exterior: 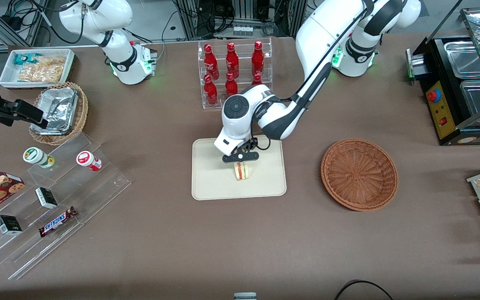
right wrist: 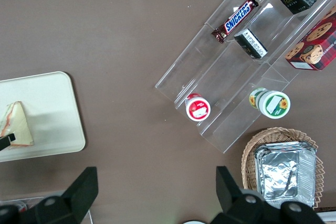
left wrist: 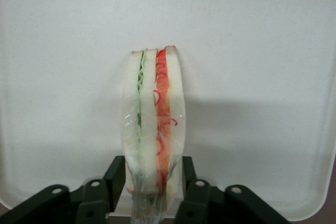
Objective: Place sandwich from basket to tray
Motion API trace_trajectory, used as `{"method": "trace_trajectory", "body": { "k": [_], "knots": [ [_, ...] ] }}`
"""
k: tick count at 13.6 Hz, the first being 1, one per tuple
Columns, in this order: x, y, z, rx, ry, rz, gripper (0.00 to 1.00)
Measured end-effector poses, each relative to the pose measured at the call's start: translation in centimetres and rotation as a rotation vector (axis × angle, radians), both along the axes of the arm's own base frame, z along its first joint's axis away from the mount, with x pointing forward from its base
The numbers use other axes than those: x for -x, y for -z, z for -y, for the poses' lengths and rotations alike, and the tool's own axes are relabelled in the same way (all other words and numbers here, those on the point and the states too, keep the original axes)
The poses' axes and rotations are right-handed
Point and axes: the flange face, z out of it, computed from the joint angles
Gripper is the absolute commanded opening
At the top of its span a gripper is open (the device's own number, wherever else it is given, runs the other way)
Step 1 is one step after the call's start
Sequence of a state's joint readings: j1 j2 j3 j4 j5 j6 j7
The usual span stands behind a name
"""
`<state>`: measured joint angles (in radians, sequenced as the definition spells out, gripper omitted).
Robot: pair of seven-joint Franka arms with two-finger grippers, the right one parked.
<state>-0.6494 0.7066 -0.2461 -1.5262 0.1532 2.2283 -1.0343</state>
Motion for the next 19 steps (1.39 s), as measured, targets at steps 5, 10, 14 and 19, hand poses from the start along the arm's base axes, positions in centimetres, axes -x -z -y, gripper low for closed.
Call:
{"method": "trace_trajectory", "body": {
  "k": [5, 10, 14, 19],
  "knots": [
    [-1.5, -9.7, -2.1, -0.023, -0.149, 0.041, 1.00],
    [-5.7, -24.7, -14.9, -0.079, -0.342, 0.049, 1.00],
    [-7.1, -30.3, -26.3, -0.162, -0.371, -0.014, 1.00],
    [-8.4, -34.3, -41.0, -0.159, -0.322, -0.101, 1.00]
  ]
}}
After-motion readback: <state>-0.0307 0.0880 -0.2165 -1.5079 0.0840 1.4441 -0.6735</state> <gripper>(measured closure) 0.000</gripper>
